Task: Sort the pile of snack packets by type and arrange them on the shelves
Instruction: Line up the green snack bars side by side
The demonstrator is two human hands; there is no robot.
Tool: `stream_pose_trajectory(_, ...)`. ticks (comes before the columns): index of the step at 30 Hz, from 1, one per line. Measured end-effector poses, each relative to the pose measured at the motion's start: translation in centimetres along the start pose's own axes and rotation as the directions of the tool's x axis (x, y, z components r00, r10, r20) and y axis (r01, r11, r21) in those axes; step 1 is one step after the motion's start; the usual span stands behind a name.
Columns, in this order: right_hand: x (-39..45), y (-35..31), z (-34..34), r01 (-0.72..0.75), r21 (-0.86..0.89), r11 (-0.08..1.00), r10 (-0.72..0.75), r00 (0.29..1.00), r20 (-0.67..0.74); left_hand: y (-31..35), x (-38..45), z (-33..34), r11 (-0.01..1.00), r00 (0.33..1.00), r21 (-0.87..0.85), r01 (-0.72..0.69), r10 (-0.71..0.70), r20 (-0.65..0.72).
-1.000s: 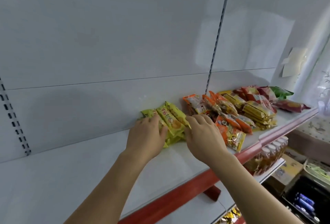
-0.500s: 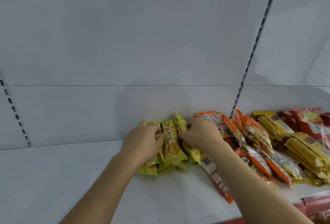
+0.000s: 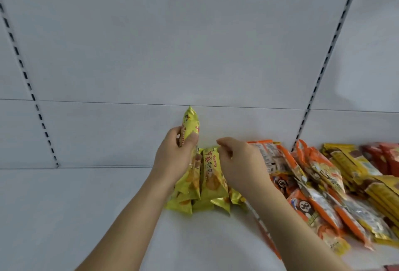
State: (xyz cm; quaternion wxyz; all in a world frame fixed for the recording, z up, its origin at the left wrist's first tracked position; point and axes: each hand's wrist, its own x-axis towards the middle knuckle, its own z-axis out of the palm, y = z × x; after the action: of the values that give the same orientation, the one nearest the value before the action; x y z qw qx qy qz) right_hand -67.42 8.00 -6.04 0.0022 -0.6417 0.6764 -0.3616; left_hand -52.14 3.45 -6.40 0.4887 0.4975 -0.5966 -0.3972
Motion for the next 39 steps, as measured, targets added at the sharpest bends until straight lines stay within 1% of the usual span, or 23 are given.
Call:
stream_pose_trajectory(1, 0.3, 0.3, 0.6, -0.058, -0.088, 0.994, 0.063, 0.996, 0.058, -0.3, 0.1, -0.6, 1.0, 1.0, -0.013, 0.018, -0.018, 0.0)
stream_pose_trajectory(3, 0.8, 0.2, 1.7, -0.143, -0.245, 0.959, 0.193, 0.961, 0.197, -0.6, 0.3, -1.6, 0.998, 0.998, -0.011, 0.062, -0.062, 0.004)
stream_pose_trajectory(5, 1.0, -0.1, 2.7, -0.182, -0.293, 0.939, 0.263, 0.926, 0.27, -1.0, 0.3, -2.3, 0.995, 0.996, -0.017, 0.093, -0.093, 0.014)
stream_pose_trajectory(8, 1.2, -0.6, 2.6, -0.234, -0.26, 0.937, 0.302, 0.916, 0.265, -1.2, 0.2, -3.2, 0.99, 0.991, -0.048, 0.131, -0.131, 0.02)
stream_pose_trajectory(10, 0.9, -0.9, 1.7, -0.25, -0.252, 0.935, 0.302, 0.933, 0.197, -1.3, 0.2, -3.5, 0.987, 0.99, -0.084, 0.134, -0.13, 0.052)
stream_pose_trajectory(11, 0.7, -1.2, 1.1, -0.256, -0.219, 0.942, 0.291, 0.946, 0.146, -1.5, 0.2, -3.5, 0.986, 0.99, -0.106, 0.131, -0.124, 0.068)
stream_pose_trajectory(13, 0.0, -2.2, 0.0, -0.253, -0.041, 0.967, 0.255, 0.965, 0.062, -1.7, 0.1, -3.5, 0.979, 0.988, -0.151, 0.139, -0.126, 0.092)
stream_pose_trajectory(15, -0.8, -4.3, -0.2, -0.208, 0.157, 0.965, 0.207, 0.978, 0.025, -1.8, -0.1, -3.2, 0.961, 0.984, -0.221, 0.163, -0.144, 0.1)
stream_pose_trajectory(16, -1.2, -5.3, 0.2, -0.181, 0.216, 0.959, 0.183, 0.983, 0.012, -1.7, -0.2, -3.1, 0.953, 0.985, -0.256, 0.164, -0.145, 0.094)
stream_pose_trajectory(18, -2.1, -6.7, 1.6, -0.098, 0.259, 0.961, 0.111, 0.993, -0.036, -1.4, -0.4, -3.3, 0.945, 0.985, -0.284, 0.161, -0.136, 0.107)
stream_pose_trajectory(20, -2.6, -7.4, 2.5, 0.01, 0.282, 0.959, 0.012, 0.997, -0.076, -0.9, -0.3, -3.9, 0.951, 0.981, -0.27, 0.154, -0.114, 0.159)
stream_pose_trajectory(22, -2.8, -7.6, 2.7, 0.074, 0.317, 0.946, -0.062, 0.997, -0.047, -0.6, -0.4, -4.6, 0.944, 0.971, -0.281, 0.173, -0.116, 0.209)
stream_pose_trajectory(24, -2.8, -7.5, 2.6, 0.092, 0.313, 0.945, -0.091, 0.996, -0.016, -0.7, -0.6, -5.3, 0.93, 0.965, -0.312, 0.194, -0.123, 0.233)
stream_pose_trajectory(26, -2.4, -7.2, 2.7, 0.014, 0.332, 0.943, -0.012, 1.0, -0.006, -1.0, -0.9, -5.8, 0.919, 0.968, -0.345, 0.191, -0.118, 0.221)
stream_pose_trajectory(27, -2.0, -6.8, 2.9, -0.042, 0.313, 0.949, 0.052, 0.998, -0.025, -1.1, -0.9, -6.0, 0.91, 0.97, -0.365, 0.196, -0.125, 0.21)
stream_pose_trajectory(28, -1.5, -6.3, 3.1, -0.091, 0.244, 0.965, 0.106, 0.993, -0.048, -1.2, -0.9, -6.4, 0.899, 0.97, -0.385, 0.207, -0.138, 0.199)
stream_pose_trajectory(29, -1.0, -5.7, 3.5, -0.13, 0.117, 0.985, 0.135, 0.99, -0.043, -1.4, -0.8, -6.8, 0.89, 0.971, -0.402, 0.214, -0.15, 0.186)
stream_pose_trajectory(31, -0.5, -4.9, 4.3, -0.166, -0.181, 0.969, 0.186, 0.978, 0.099, -1.9, -0.7, -7.5, 0.877, 0.974, -0.43, 0.214, -0.158, 0.164)
stream_pose_trajectory(33, -0.5, -5.1, 5.1, -0.178, -0.327, 0.928, 0.263, 0.936, 0.235, -2.3, -0.8, -8.1, 0.863, 0.976, -0.46, 0.207, -0.152, 0.153)
stream_pose_trajectory(34, -0.5, -5.4, 5.5, -0.176, -0.363, 0.915, 0.282, 0.923, 0.263, -2.5, -0.8, -8.4, 0.859, 0.977, -0.47, 0.203, -0.149, 0.15)
stream_pose_trajectory(36, -0.4, -5.8, 6.1, -0.164, -0.405, 0.899, 0.29, 0.917, 0.272, -2.9, -0.8, -8.9, 0.856, 0.979, -0.479, 0.197, -0.145, 0.143)
stream_pose_trajectory(38, -0.5, -6.4, 5.8, -0.191, -0.359, 0.914, 0.285, 0.93, 0.231, -3.4, -0.8, -9.5, 0.854, 0.98, -0.482, 0.194, -0.151, 0.127)
stream_pose_trajectory(39, -0.7, -6.7, 5.5, -0.207, -0.288, 0.935, 0.268, 0.944, 0.192, -3.6, -0.7, -9.8, 0.852, 0.98, -0.487, 0.195, -0.153, 0.125)
